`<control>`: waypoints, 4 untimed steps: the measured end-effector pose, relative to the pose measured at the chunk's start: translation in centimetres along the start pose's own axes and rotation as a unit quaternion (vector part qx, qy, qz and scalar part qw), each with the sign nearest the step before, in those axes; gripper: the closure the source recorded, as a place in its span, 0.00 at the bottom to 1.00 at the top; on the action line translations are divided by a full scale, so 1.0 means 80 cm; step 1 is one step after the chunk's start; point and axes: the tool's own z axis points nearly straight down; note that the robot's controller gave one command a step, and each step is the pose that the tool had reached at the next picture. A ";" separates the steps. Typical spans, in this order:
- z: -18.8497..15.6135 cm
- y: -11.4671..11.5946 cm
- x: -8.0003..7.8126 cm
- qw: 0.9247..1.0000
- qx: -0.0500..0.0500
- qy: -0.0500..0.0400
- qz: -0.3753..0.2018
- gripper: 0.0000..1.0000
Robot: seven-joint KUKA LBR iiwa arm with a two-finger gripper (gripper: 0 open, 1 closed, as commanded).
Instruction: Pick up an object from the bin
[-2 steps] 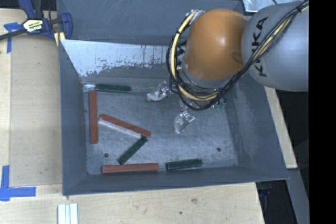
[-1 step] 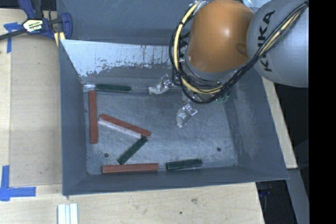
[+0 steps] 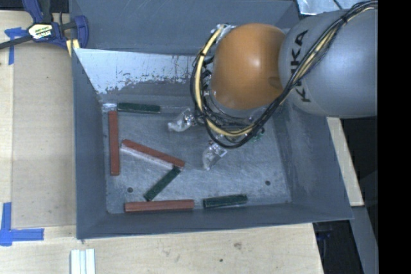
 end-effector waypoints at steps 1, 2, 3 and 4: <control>0.059 -0.002 -0.014 0.999 -0.002 0.001 -0.043 0.00; 0.088 0.012 -0.008 1.000 0.000 0.003 -0.024 0.00; 0.089 0.077 -0.037 0.998 0.004 -0.003 -0.057 1.00; 0.089 0.078 -0.037 0.998 0.004 -0.003 -0.056 1.00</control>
Offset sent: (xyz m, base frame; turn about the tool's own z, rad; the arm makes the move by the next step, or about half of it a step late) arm -0.0310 0.0376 -0.0703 0.0858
